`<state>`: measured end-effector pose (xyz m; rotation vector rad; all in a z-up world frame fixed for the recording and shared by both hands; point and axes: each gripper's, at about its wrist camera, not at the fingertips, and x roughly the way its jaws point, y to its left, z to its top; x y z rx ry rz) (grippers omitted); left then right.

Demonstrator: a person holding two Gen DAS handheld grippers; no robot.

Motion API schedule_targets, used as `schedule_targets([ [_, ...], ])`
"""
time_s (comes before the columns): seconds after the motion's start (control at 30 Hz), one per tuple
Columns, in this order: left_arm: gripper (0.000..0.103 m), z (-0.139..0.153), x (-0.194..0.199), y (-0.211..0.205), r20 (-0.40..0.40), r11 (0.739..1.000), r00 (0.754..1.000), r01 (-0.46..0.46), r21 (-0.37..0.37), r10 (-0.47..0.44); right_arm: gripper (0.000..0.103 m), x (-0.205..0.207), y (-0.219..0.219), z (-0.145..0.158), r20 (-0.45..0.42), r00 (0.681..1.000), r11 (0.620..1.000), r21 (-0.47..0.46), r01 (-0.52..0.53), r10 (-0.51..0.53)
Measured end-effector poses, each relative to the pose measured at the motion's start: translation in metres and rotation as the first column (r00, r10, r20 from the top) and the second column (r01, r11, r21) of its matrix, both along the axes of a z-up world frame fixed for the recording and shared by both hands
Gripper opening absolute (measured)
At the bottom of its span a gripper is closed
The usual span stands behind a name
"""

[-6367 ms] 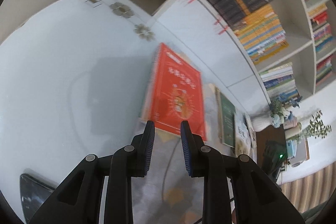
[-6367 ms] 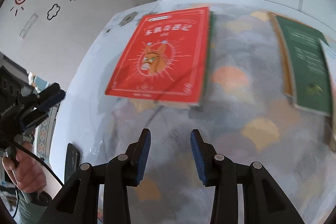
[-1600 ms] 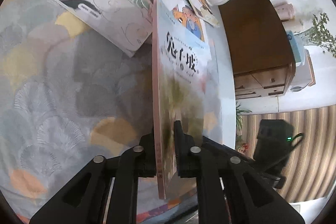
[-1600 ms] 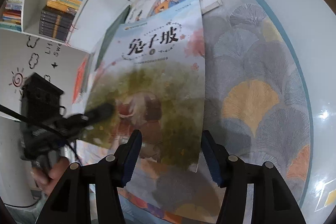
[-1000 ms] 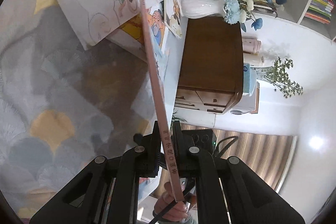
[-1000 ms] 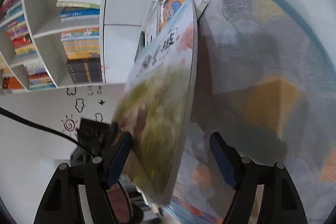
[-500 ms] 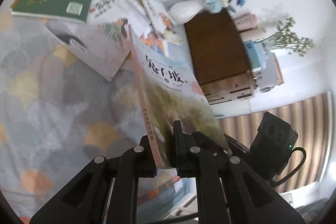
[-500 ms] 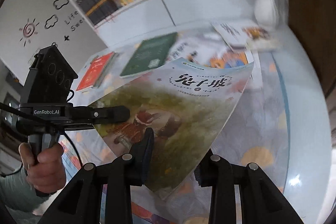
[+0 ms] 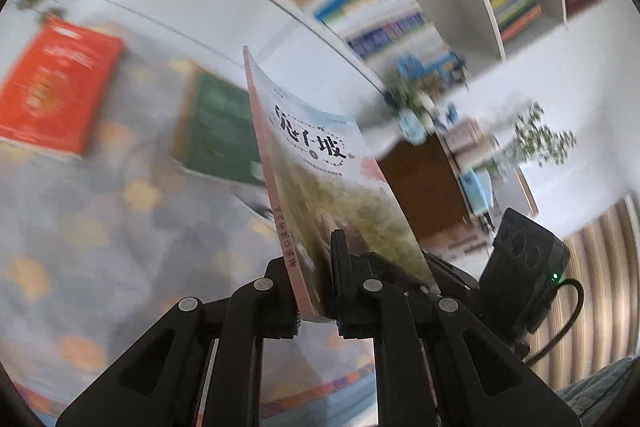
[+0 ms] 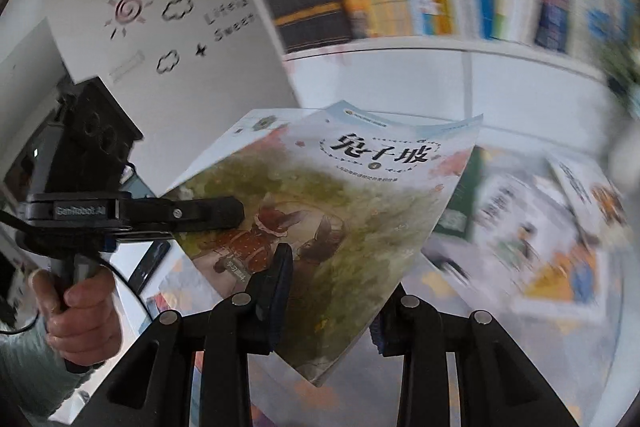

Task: Organize books

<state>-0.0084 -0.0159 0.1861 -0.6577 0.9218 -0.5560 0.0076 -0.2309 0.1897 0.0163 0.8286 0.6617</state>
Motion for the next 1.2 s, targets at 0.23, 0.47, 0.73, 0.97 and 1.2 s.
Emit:
schedule_targets([
  [0.23, 0.009, 0.005, 0.018, 0.103, 0.033, 0.994, 0.994, -0.105, 0.041, 0.103, 0.034, 0.035, 0.124, 0.006, 0.059, 0.993, 0.993, -0.074, -0.094, 0.098],
  [0.47, 0.009, -0.034, 0.064, 0.182, -0.024, 0.991, 0.991, -0.129, 0.044, 0.130, 0.034, 0.091, 0.210, -0.024, -0.058, 0.992, 0.991, -0.068, -0.116, 0.112],
  [0.73, 0.011, -0.097, 0.108, 0.224, -0.135, 0.988, 0.979, -0.151, 0.002, 0.150, 0.035, 0.147, 0.260, -0.071, -0.181, 0.982, 0.990, -0.116, -0.081, 0.059],
  [0.97, 0.010, -0.128, 0.130, 0.240, -0.173, 0.988, 0.974, -0.153, -0.032, 0.146, 0.036, 0.175, 0.273, -0.095, -0.220, 0.975, 0.988, -0.137, -0.069, 0.038],
  [1.2, 0.010, -0.160, 0.134, 0.255, -0.232, 0.981, 0.956, -0.190, -0.025, 0.179, 0.036, 0.184, 0.280, -0.124, -0.267, 0.963, 0.984, -0.160, -0.073, 0.029],
])
